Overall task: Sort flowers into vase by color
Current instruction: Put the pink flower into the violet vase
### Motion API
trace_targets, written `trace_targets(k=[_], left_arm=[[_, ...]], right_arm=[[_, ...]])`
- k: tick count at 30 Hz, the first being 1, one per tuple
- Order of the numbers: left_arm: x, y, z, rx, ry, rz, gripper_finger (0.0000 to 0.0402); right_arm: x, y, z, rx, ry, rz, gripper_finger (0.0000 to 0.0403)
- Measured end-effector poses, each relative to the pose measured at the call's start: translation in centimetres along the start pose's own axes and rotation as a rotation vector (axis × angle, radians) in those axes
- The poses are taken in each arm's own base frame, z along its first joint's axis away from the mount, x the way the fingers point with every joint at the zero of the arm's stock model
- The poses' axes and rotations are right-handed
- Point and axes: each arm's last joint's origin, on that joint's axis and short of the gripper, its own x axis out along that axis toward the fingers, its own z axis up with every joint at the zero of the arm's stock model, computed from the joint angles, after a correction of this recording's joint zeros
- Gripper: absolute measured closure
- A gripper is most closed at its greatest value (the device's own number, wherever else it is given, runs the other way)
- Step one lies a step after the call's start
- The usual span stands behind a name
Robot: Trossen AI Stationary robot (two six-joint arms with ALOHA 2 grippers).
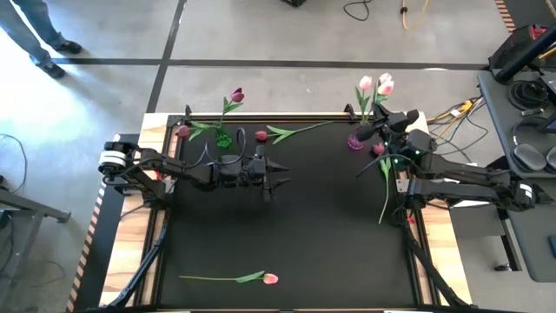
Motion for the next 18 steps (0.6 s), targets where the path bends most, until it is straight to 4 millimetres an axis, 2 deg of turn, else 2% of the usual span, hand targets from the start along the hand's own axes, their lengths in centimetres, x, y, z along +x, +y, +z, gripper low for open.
trace_targets(k=[9, 13, 18], left_arm=[[0.0, 0.0, -0.1, 0.0, 0.007, 0.0, 0.0254], [0.0, 0.0, -0.1, -0.003, 0.006, 0.0, 0.0254], [0.0, 0.0, -0.1, -0.01, 0.007, 0.0, 0.0254]], right_arm=[[-0.1, -0.3, -1.2, -0.046, 0.05, -0.13, 0.039], [-0.2, -0.3, -1.3, -0.061, 0.053, -0.134, 0.0388], [-0.2, -0.3, -1.3, -0.066, 0.056, -0.133, 0.0353]])
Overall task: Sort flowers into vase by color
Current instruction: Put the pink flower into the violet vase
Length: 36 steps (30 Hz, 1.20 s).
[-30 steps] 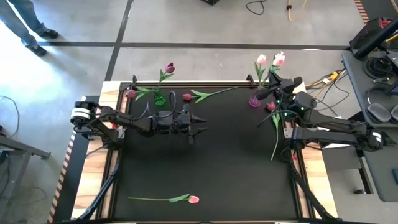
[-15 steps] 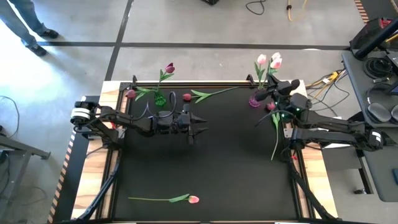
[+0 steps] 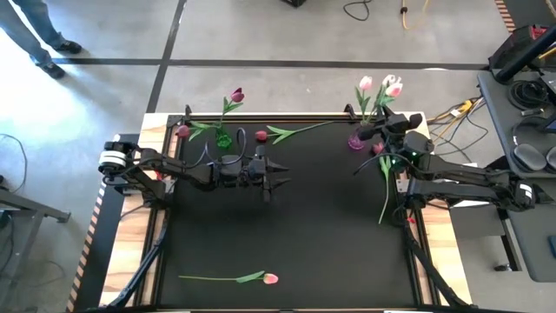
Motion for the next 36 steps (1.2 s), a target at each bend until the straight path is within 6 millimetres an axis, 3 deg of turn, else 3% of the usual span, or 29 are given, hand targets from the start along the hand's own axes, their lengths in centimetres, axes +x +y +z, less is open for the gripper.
trace_targets(k=[7, 19, 36], left_arm=[[0.0, 0.0, 0.0, -0.004, 0.0, 0.0, 0.0254], [0.0, 0.0, 0.0, -0.004, 0.002, -0.003, 0.0254], [0.0, 0.0, 0.0, 0.001, 0.002, -0.003, 0.0254]], right_arm=[[0.0, 0.1, -0.3, -0.057, 0.042, 0.006, 0.029], [0.7, 0.6, 0.7, -0.124, 0.144, -0.046, 0.0256], [1.2, 1.1, 2.9, -0.141, 0.414, -0.017, 0.0165]])
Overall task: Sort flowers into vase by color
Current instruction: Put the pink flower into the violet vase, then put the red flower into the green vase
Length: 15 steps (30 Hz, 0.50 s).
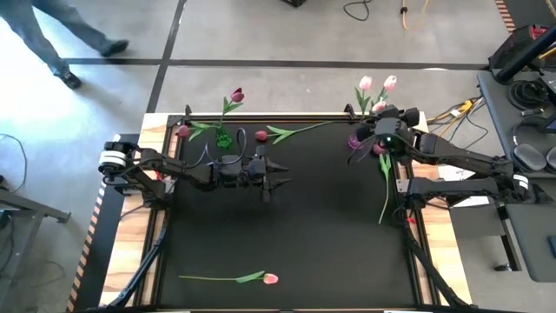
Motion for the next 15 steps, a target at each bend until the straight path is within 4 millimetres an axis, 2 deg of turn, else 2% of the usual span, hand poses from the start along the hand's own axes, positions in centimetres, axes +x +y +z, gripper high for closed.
trace_targets(k=[9, 15], left_arm=[[0.0, 0.0, -0.1, 0.003, 0.013, 0.0, 0.0254], [0.0, 0.0, -0.1, 0.011, 0.013, 0.0, 0.0254]], right_arm=[[-1.1, -1.0, 2.4, -0.022, 0.01, 0.012, 0.0144], [-2.1, -1.4, 3.8, -0.07, 0.008, 0.095, 0.0143]])
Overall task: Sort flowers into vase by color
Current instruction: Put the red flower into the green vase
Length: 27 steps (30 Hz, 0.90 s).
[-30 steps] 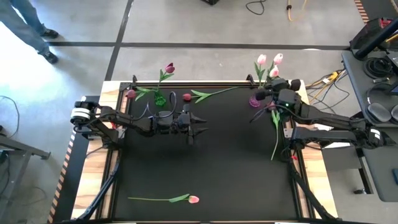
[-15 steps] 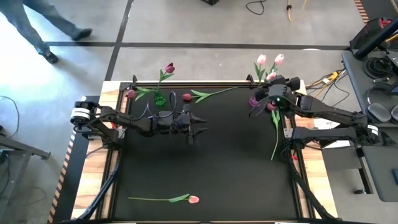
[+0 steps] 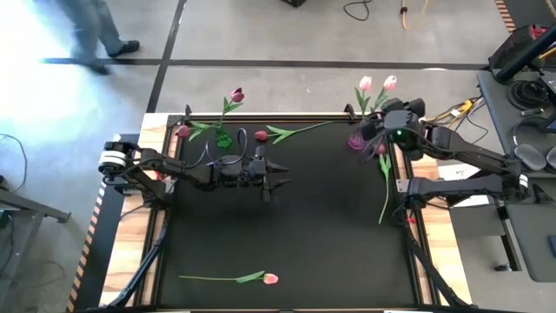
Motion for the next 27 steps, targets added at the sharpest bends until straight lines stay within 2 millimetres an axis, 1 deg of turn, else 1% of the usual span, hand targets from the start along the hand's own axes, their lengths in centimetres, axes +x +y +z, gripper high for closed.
trace_targets(k=[6, 10, 13, 16, 20, 23, 27], left_arm=[[0.0, 0.0, 0.0, 0.0, 0.001, 0.0, 0.0254], [0.0, 0.0, 0.0, 0.0, 0.001, 0.0, 0.0254], [0.0, 0.0, 0.0, 0.0, 0.001, 0.0, 0.0254], [0.0, 0.0, 0.0, 0.0, 0.001, 0.0, 0.0254], [0.0, 0.0, 0.0, 0.0, 0.001, 0.0, 0.0254], [0.0, 0.0, 0.0, 0.0, 0.002, 0.0, 0.0254], [0.0, 0.0, 0.0, 0.0, 0.003, 0.0, 0.0254]], right_arm=[[-1.3, -0.3, 0.8, -0.039, 0.001, 0.038, 0.0147], [-2.0, -0.5, 0.8, -0.066, 0.019, 0.06, 0.0148], [-2.7, -0.8, 0.5, -0.078, 0.072, 0.089, 0.015], [-3.5, -1.6, 0.1, -0.047, 0.16, 0.114, 0.0157], [-4.1, -2.7, -1.5, 0.031, 0.301, 0.084, 0.0175], [-4.4, -3.7, -3.4, 0.114, 0.383, 0.073, 0.0193], [-4.5, -4.2, -6.1, 0.21, 0.465, 0.125, 0.0222]])
